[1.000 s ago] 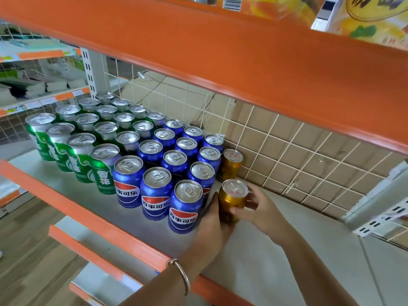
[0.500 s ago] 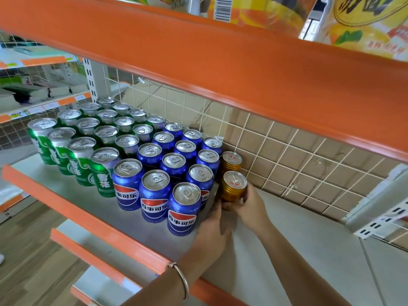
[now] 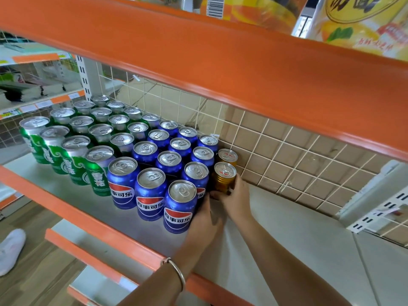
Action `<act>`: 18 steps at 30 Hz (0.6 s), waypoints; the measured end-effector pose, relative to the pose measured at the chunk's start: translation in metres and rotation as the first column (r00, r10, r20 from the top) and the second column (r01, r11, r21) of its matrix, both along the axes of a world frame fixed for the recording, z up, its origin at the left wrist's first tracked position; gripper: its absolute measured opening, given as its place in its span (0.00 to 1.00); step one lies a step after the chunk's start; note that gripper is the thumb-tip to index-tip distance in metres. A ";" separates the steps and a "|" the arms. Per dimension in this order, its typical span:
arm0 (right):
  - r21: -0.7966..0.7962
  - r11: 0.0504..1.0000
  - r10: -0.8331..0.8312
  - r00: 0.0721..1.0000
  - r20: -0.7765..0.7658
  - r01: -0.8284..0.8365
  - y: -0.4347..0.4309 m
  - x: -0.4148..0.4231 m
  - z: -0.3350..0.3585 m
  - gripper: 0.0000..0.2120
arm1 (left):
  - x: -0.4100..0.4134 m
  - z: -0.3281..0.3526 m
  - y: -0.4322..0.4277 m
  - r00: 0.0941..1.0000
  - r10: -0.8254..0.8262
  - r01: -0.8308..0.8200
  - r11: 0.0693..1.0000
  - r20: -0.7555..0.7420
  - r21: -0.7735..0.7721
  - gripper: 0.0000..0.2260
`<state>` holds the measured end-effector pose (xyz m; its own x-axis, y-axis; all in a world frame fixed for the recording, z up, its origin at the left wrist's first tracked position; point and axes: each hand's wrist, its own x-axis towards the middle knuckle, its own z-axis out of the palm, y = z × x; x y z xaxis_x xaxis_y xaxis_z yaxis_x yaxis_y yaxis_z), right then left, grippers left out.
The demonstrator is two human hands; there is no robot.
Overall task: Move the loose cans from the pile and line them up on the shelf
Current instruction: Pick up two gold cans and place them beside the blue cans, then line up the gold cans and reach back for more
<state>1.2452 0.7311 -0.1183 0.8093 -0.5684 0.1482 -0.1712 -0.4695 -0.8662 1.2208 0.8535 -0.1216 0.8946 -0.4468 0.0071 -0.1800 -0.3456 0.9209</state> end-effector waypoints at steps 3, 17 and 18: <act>-0.023 1.000 -0.020 1.000 -0.017 0.020 0.002 -0.001 -0.001 0.39 | -0.002 0.001 0.001 1.000 0.015 -0.015 1.000 0.000 -0.018 0.30; -0.002 0.999 0.046 0.993 -0.106 -0.047 -0.003 -0.034 0.014 0.43 | 0.015 0.019 -0.007 0.997 -0.071 0.061 0.976 0.041 0.208 0.36; -0.002 1.000 0.027 0.993 -0.119 -0.028 -0.004 -0.039 0.013 0.43 | 0.015 0.020 -0.009 0.997 -0.077 0.072 0.976 0.015 0.207 0.37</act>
